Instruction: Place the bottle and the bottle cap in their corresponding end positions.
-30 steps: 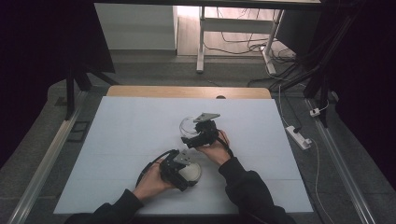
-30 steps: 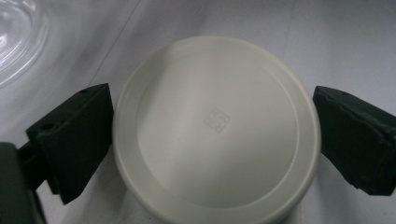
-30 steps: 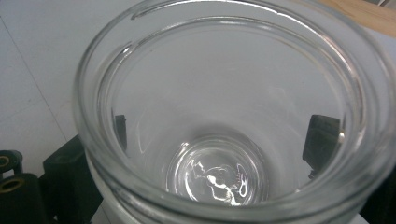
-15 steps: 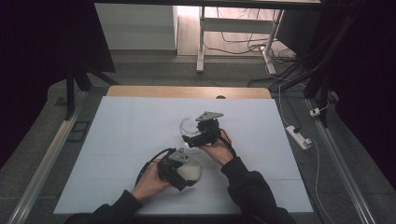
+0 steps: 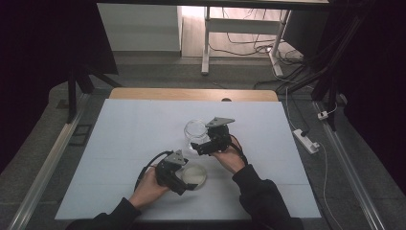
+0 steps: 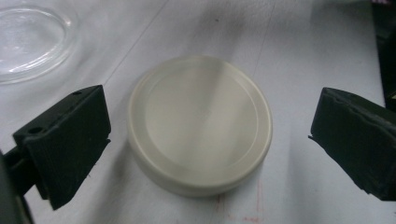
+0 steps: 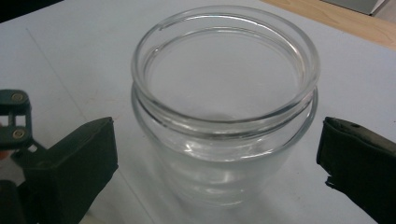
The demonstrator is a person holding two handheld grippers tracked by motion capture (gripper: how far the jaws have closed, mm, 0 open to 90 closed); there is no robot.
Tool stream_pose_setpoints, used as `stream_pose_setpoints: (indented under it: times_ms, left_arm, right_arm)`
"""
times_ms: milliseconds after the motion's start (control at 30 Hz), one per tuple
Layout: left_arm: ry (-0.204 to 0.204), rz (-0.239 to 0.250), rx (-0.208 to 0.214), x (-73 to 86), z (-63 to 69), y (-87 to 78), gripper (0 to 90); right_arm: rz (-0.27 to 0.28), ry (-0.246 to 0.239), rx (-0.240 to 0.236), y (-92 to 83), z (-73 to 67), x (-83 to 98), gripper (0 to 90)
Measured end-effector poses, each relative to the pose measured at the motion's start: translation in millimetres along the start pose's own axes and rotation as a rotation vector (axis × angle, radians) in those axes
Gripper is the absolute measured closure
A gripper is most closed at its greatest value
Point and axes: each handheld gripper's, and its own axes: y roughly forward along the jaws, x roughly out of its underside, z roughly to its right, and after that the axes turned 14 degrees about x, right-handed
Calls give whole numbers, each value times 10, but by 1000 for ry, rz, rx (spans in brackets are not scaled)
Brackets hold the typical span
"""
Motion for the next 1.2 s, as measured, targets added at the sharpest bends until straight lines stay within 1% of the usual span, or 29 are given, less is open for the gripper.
stream_pose_setpoints:
  times_ms: [133,300,433,467,600,633,700,833,1067,1200]
  left_arm:
    - [-14,19,3,22,2,-86,0]
    - [-20,35,-12,51,18,-190,0]
    - [-33,51,-26,68,33,-269,0]
    - [-33,48,-28,74,34,-289,0]
    - [-51,59,-41,94,50,-350,0]
    - [-49,57,-48,97,57,-368,0]
    - [-49,66,-59,102,72,-402,0]
    - [-41,82,-97,122,107,-475,0]
    - [-39,98,-106,173,164,-585,1]
    - [-39,103,-114,202,193,-642,6]
  right_arm:
    - [3,-15,-5,-42,-36,7,0]
    - [8,-22,-4,-93,-58,19,0]
    - [10,-19,-3,-138,-52,34,0]
    - [10,-18,-3,-151,-52,37,0]
    - [16,-8,-8,-222,-55,49,0]
    - [18,-1,-11,-243,-59,53,0]
    - [22,-3,-13,-284,-62,61,0]
    - [23,-12,-9,-351,-78,77,0]
    - [28,-15,-5,-455,-114,115,0]
    - [21,-13,-14,-520,-116,160,0]
